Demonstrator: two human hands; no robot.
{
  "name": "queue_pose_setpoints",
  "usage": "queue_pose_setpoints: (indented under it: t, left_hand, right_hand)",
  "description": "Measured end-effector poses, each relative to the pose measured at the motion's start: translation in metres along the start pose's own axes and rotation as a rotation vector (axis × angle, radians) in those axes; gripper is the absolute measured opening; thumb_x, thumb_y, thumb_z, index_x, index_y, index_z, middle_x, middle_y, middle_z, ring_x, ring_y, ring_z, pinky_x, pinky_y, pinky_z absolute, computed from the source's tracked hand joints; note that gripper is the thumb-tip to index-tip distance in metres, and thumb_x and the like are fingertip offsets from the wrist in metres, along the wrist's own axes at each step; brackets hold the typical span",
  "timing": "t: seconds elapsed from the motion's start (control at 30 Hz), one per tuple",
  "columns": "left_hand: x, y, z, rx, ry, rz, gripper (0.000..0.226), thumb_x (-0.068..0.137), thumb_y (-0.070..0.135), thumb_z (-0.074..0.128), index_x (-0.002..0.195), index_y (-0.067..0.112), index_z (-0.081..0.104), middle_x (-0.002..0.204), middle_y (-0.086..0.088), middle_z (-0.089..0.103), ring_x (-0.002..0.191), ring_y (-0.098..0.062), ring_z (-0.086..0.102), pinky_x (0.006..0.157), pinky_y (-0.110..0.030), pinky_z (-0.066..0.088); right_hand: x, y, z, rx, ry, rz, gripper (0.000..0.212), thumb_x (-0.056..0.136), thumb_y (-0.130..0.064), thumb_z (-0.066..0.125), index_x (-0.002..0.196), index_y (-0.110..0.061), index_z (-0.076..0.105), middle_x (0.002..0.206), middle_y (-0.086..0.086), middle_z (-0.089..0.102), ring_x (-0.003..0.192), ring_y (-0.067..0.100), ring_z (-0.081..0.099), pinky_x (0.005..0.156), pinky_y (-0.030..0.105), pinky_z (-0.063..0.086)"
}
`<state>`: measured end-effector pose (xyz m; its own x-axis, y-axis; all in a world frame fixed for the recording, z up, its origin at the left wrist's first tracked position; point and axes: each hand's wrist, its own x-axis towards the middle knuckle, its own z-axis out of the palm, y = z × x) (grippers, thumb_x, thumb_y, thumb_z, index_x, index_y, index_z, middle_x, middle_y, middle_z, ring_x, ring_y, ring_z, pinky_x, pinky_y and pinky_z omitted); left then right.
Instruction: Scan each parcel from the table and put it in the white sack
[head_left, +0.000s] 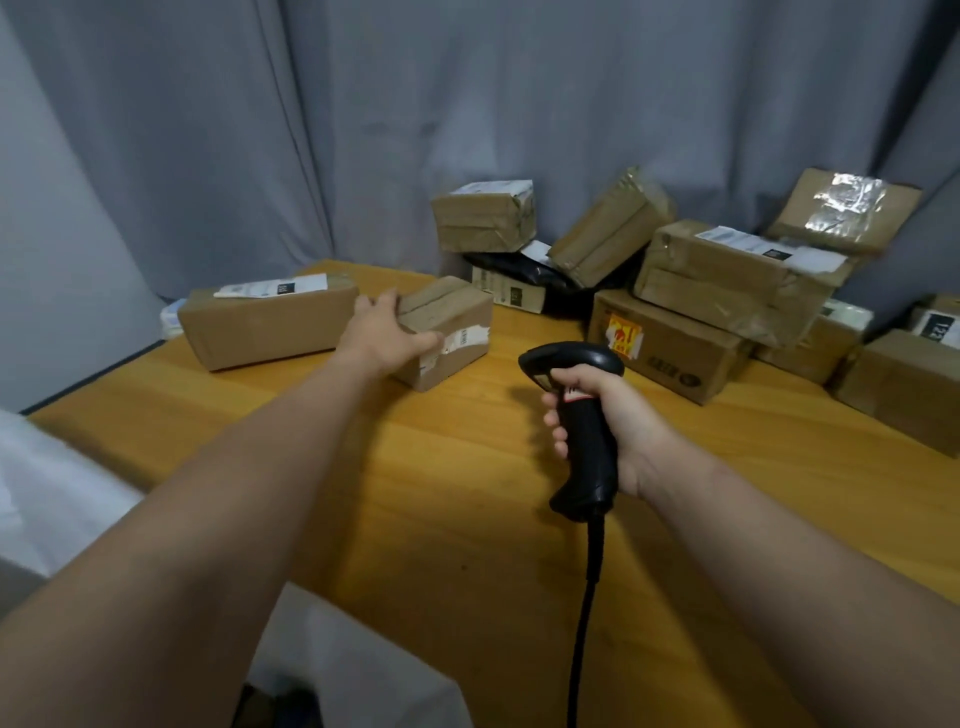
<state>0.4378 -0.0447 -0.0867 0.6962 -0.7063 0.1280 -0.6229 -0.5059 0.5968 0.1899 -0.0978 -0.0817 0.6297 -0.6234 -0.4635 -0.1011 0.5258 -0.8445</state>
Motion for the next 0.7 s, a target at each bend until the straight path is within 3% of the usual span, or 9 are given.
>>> queue_pose_setpoints:
  t: [0.2,0.4,0.6,0.7]
  left_hand:
    - [-0.069,0.016,0.017,-0.033,-0.026,0.148,0.088,0.075,0.049,0.074,0.142,0.009,0.034,0.118,-0.001,0.033,0.109,-0.018,0.043,0.097,-0.029,0.037]
    - [-0.164,0.045,0.023,-0.088,-0.137,0.259,0.083,0.071,0.049,0.078,0.135,0.014,0.039,0.115,0.002,0.036,0.107,-0.013,0.043,0.095,-0.026,0.039]
    - [-0.246,0.067,0.036,-0.113,-0.137,0.317,0.09,0.069,0.05,0.078,0.14,0.016,0.035,0.117,0.004,0.035,0.114,-0.014,0.042,0.102,-0.032,0.04]
    - [-0.276,0.08,0.04,-0.096,-0.068,0.393,0.089,0.069,0.049,0.078,0.14,0.016,0.035,0.118,0.004,0.035,0.117,-0.015,0.04,0.101,-0.029,0.038]
  right_hand:
    - [-0.039,0.01,-0.024,0.066,0.05,-0.022,0.022,0.083,-0.03,0.066,0.086,-0.008,0.064,0.061,0.003,0.059,0.046,0.012,0.053,0.041,0.021,0.046]
    - [-0.112,0.027,-0.057,0.013,0.093,-0.101,0.018,0.084,-0.029,0.066,0.088,-0.011,0.063,0.063,0.003,0.059,0.05,0.014,0.053,0.042,0.022,0.046]
    - [-0.179,0.057,-0.1,0.123,0.146,-0.171,0.018,0.085,-0.028,0.066,0.09,-0.011,0.062,0.066,0.002,0.058,0.049,0.013,0.052,0.042,0.021,0.047]
    - [-0.201,0.076,-0.112,0.157,0.2,-0.2,0.019,0.083,-0.027,0.068,0.094,-0.012,0.063,0.072,0.003,0.062,0.052,0.013,0.056,0.044,0.023,0.048]
